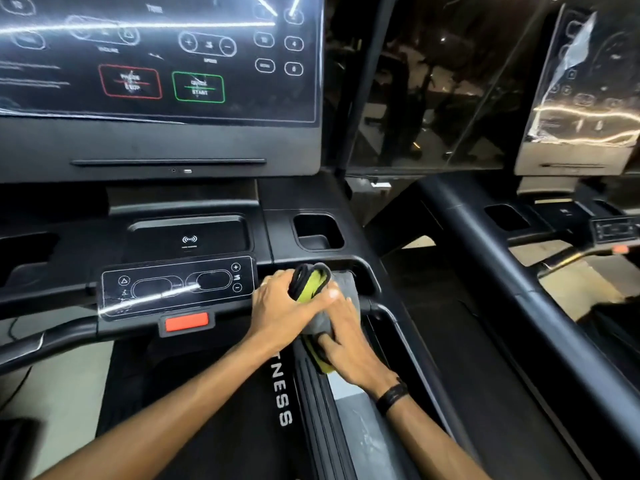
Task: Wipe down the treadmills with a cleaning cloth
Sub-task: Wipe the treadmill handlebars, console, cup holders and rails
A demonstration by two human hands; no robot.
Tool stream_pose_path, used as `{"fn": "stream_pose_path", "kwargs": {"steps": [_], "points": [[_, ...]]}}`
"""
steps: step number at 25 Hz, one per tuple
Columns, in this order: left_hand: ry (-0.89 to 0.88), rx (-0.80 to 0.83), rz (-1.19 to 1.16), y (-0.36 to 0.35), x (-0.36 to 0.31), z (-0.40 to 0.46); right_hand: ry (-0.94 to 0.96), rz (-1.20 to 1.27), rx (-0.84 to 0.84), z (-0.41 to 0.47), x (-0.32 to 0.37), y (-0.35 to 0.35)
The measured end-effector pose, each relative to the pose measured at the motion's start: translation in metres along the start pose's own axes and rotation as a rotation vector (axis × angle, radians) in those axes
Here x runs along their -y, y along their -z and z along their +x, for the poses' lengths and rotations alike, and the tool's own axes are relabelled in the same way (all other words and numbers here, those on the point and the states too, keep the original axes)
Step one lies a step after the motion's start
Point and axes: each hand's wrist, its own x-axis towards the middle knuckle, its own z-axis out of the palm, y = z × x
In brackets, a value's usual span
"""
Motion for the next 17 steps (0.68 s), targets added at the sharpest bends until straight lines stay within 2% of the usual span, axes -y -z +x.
{"fn": "stream_pose_path", "kwargs": {"steps": [2, 4, 6, 9, 11, 14, 17], "points": [[-0.089, -0.088, 0.211, -0.002, 0.0, 0.004, -0.031, -0.104, 0.039, -0.005, -0.004, -0.005], [-0.203, -0.132, 0.322, -0.002, 0.003, 0.005, -0.041, -0.167, 0.045, -0.009, -0.008, -0.004], [-0.312, -0.116, 0.301, 0.0, 0.002, 0.002, -0.038, -0.173, -0.056, -0.016, -0.01, 0.003], [-0.503, -0.016, 0.244, 0.002, -0.007, -0.009, -0.029, -0.099, -0.307, -0.027, -0.013, 0.018], [-0.596, 0.014, 0.216, 0.002, -0.013, -0.017, 0.041, -0.1, -0.37, -0.034, -0.015, 0.027], [-0.578, 0.074, 0.132, 0.009, -0.015, -0.024, 0.052, 0.159, -0.308, -0.033, -0.014, 0.035], [-0.382, 0.141, 0.199, 0.024, -0.006, -0.026, -0.019, 0.215, -0.234, -0.027, -0.006, 0.044]]}}
